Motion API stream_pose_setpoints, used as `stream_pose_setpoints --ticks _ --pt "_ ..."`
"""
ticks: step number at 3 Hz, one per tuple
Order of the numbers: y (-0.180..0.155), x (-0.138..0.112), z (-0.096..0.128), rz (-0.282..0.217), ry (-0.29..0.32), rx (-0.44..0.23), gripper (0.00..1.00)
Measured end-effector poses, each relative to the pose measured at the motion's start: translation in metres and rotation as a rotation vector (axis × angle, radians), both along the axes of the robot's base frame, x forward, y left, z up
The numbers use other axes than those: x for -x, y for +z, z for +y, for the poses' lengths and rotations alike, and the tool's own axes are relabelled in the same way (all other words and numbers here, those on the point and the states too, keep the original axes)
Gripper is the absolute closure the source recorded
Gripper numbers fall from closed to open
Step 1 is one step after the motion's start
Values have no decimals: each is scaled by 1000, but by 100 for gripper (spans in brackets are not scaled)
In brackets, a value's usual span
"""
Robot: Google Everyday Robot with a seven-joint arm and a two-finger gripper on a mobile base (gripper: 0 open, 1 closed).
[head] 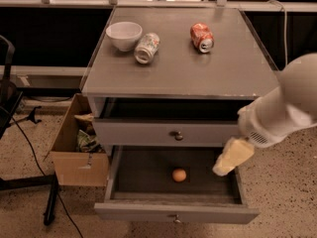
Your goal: Pick orange from middle drawer and place on counter
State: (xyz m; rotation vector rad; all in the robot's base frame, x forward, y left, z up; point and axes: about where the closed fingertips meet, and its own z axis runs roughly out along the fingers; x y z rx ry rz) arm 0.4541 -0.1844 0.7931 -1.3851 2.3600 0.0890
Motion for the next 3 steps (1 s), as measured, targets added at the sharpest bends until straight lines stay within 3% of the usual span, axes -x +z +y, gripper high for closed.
stream_pose_setpoints --ticks 1,2,3 --pt "-55 3 13 44 2 -2 0" --pt "-56 3 12 45 1 -1 0" --pt "-90 7 6 69 -25 -27 0"
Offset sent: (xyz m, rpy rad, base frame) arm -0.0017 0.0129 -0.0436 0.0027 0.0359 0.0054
